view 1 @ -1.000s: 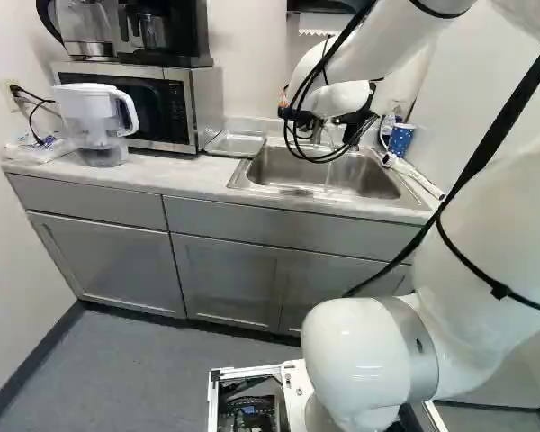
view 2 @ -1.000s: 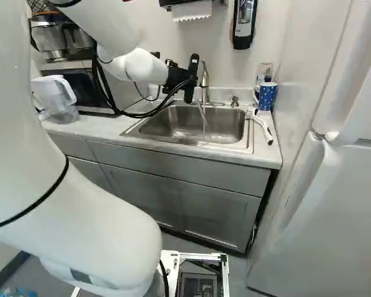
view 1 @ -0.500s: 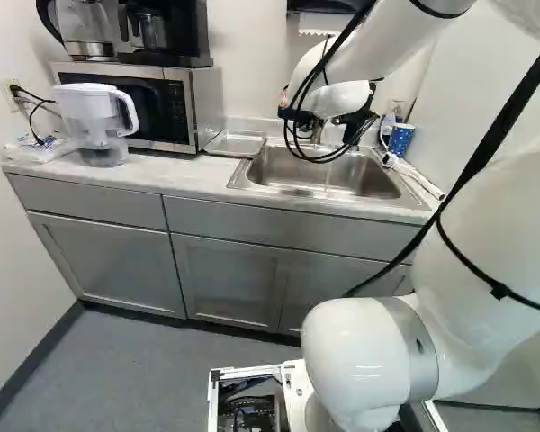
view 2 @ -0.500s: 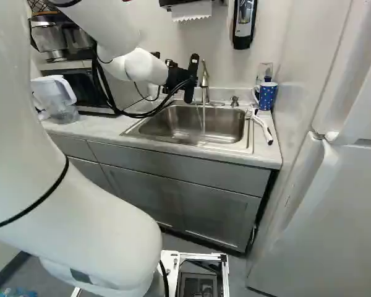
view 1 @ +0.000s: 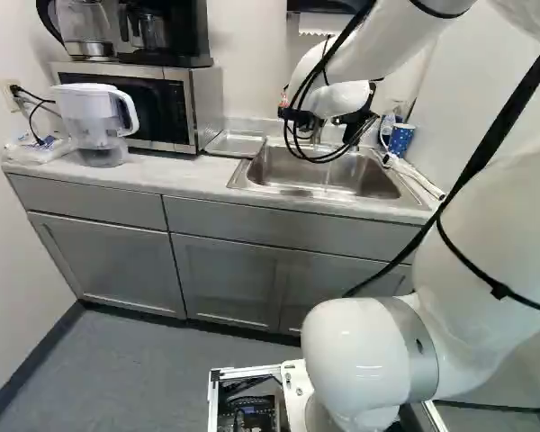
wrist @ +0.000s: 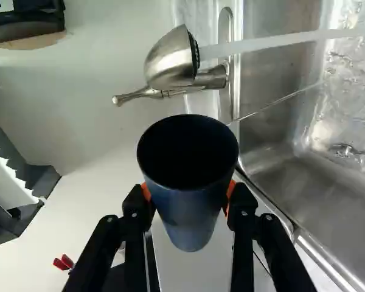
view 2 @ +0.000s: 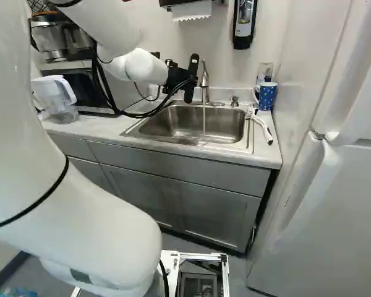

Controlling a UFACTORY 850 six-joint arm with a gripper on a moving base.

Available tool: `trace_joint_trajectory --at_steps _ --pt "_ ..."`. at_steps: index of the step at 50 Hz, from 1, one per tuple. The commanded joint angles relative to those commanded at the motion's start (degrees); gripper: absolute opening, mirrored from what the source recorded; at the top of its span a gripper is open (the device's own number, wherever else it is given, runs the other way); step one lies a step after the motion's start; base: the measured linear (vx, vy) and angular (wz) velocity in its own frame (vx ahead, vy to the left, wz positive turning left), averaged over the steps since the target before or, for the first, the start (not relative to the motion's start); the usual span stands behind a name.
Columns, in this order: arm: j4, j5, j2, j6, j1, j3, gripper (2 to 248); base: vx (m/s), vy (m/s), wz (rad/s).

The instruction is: Rinse the cup and place it in the tray

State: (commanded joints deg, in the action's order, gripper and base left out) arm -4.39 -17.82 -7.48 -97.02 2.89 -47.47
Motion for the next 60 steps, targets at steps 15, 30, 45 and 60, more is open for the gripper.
trace_joint_trajectory --at_steps 15,30,45,60 --pt "0.00 0.00 0.00 0.00 0.00 0.00 125 0.000 0.000 0.000" --pt "0.00 0.00 0.00 0.00 0.00 0.00 125 0.000 0.000 0.000" --pt "0.00 0.00 0.00 2.32 0.00 0.00 125 0.000 0.000 0.000" --pt "0.00 0.00 0.00 10.87 0.00 0.00 125 0.000 0.000 0.000"
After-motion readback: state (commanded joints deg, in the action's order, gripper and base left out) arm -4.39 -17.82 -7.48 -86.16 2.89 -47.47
